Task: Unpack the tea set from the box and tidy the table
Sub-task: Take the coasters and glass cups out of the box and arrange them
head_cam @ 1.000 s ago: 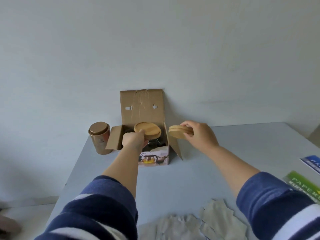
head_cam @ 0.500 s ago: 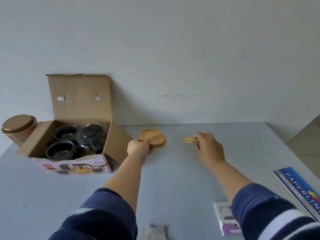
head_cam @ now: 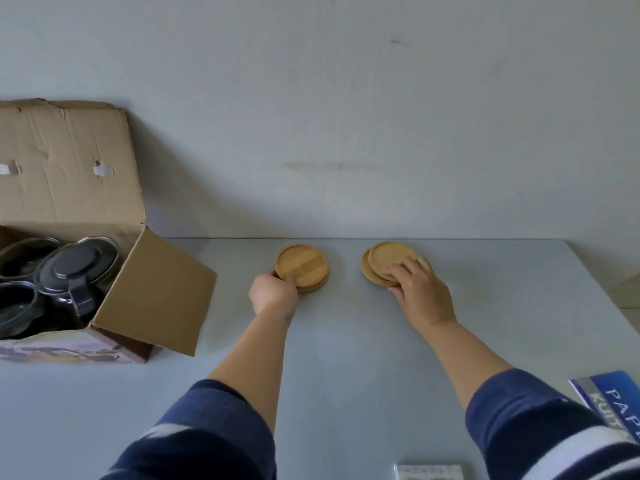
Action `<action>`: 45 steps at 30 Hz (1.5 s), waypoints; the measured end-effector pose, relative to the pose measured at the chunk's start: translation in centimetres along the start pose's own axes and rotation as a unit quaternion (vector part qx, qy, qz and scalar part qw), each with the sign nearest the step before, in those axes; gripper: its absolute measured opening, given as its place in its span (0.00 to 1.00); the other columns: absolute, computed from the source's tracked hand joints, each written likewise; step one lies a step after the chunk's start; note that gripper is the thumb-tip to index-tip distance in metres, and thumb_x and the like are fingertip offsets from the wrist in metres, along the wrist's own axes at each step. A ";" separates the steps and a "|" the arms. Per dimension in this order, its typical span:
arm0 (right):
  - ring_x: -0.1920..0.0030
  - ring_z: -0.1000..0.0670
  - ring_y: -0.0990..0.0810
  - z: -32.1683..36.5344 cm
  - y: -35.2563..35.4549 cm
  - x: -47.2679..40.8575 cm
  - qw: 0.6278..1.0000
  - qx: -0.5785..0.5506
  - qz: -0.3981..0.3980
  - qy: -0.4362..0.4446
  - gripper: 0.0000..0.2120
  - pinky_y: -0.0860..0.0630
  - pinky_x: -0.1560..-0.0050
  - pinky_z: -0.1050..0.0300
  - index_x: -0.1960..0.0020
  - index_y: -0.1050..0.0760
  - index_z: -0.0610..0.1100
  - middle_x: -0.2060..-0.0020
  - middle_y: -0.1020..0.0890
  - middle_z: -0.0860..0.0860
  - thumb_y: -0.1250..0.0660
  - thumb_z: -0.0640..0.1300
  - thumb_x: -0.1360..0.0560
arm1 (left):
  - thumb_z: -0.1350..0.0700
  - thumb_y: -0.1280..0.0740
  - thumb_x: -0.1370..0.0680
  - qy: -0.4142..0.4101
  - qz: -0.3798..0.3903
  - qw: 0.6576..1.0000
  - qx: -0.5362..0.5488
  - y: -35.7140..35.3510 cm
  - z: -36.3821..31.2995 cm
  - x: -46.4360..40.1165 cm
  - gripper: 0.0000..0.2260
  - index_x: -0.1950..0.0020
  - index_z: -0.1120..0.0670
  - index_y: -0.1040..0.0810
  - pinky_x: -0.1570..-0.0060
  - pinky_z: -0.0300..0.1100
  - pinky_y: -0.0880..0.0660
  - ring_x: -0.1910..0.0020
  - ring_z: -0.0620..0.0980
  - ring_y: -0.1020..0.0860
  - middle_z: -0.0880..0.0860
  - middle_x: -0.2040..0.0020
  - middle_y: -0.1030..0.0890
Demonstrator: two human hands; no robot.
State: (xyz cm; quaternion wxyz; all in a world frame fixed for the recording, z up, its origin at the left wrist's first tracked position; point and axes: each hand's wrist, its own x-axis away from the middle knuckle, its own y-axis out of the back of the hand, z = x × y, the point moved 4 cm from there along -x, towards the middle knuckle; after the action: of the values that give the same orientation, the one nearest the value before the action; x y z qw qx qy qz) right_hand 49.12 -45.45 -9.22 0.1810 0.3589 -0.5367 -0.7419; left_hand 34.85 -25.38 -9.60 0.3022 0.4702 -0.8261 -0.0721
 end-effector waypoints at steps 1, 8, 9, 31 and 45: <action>0.48 0.48 0.27 -0.2 0.0 0.0 1.000 -0.019 0.016 0.000 0.19 0.24 0.72 0.53 0.49 0.19 0.46 0.54 0.19 0.49 0.21 0.37 0.39 | 0.53 0.35 0.21 0.007 -0.008 1.000 0.001 -0.2 -0.4 0.0 0.08 0.57 0.55 0.23 0.47 0.51 0.21 0.49 0.60 0.18 0.58 0.56 0.18; 0.40 0.43 0.27 -1.5 0.7 -0.4 0.991 -0.099 0.019 -0.091 0.28 0.24 0.47 0.44 0.35 0.27 0.47 0.40 0.23 0.49 0.24 0.50 0.33 | 0.45 0.36 0.21 -0.036 -0.043 0.994 -0.099 -1.7 -1.5 1.4 0.31 0.25 0.59 0.40 0.42 0.49 0.27 0.34 0.60 0.27 0.59 0.31 0.28; 0.37 0.43 0.31 -1.8 0.6 -0.6 0.979 -0.126 0.032 -0.157 0.34 0.26 0.42 0.44 0.31 0.32 0.48 0.36 0.26 0.49 0.25 0.55 0.33 | 0.43 0.34 0.24 -0.052 -0.042 0.991 -0.119 -2.0 -1.6 1.5 0.36 0.24 0.59 0.43 0.38 0.51 0.28 0.31 0.61 0.30 0.59 0.28 0.32; 0.31 0.43 0.37 -1.6 1.4 1.7 0.918 -0.177 0.080 -0.347 0.53 0.33 0.34 0.49 0.25 0.45 0.48 0.31 0.30 0.46 0.22 0.60 0.40 | 0.37 0.28 0.32 -0.183 -0.050 0.933 -0.306 -3.1 -0.2 3.3 0.46 0.22 0.50 0.47 0.36 0.52 0.36 0.27 0.53 0.39 0.49 0.26 0.37; 0.24 0.46 0.49 0.7 1.6 9.9 0.907 -0.149 0.177 -0.351 0.55 0.55 0.26 0.40 0.23 0.53 0.51 0.25 0.41 0.47 0.24 0.63 0.39 | 0.34 0.28 0.35 -0.121 0.012 0.939 -0.323 -1.4 6.0 9.1 0.48 0.24 0.49 0.47 0.32 0.50 0.43 0.29 0.56 0.42 0.51 0.29 0.41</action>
State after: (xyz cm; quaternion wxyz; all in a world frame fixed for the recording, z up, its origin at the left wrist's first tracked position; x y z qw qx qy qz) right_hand 41.75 -51.99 -10.97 0.1604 -0.0568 -0.5036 -0.8470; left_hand 29.05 -34.65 -11.09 0.3366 0.3246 -0.7944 -0.3876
